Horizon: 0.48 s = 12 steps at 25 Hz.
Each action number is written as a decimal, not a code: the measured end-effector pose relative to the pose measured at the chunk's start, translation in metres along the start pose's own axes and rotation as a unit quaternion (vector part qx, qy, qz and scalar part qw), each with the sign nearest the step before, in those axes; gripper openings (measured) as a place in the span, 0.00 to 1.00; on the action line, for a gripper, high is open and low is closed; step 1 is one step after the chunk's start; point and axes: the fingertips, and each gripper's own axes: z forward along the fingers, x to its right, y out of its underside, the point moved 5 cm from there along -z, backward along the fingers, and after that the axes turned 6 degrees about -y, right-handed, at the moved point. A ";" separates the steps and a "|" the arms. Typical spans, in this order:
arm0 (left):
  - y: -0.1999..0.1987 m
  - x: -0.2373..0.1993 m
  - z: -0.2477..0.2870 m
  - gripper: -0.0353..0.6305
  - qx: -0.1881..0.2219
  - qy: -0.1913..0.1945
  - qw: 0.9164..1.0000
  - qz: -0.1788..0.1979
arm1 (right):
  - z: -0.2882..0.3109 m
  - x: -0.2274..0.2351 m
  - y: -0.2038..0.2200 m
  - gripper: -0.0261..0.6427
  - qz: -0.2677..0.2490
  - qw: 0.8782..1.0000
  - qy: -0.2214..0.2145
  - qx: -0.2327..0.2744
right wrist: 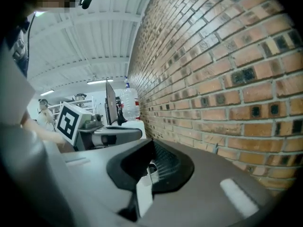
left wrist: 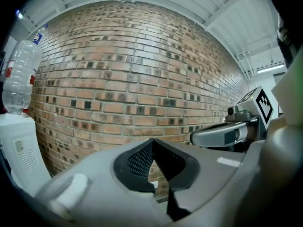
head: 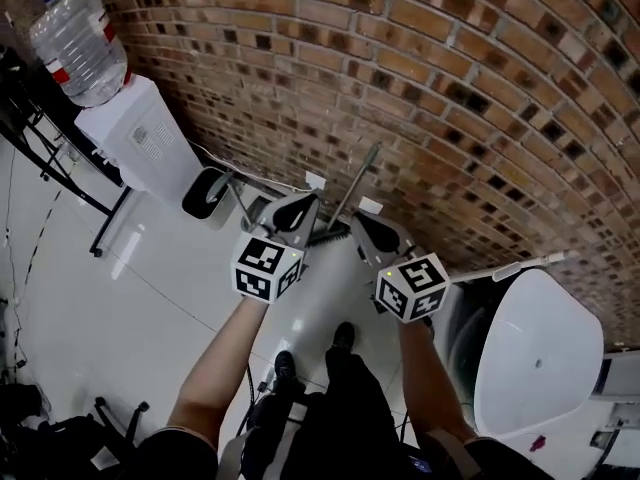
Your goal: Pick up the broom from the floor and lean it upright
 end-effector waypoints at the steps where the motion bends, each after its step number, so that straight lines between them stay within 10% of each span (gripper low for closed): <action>1: -0.003 0.002 -0.012 0.05 0.000 0.005 1.000 0.000 | -0.003 -0.011 -0.003 0.04 -0.003 1.000 0.001 0.002; 12: -0.033 0.017 -0.083 0.05 0.017 0.041 0.999 0.018 | -0.020 -0.080 -0.029 0.04 -0.034 0.999 0.010 0.025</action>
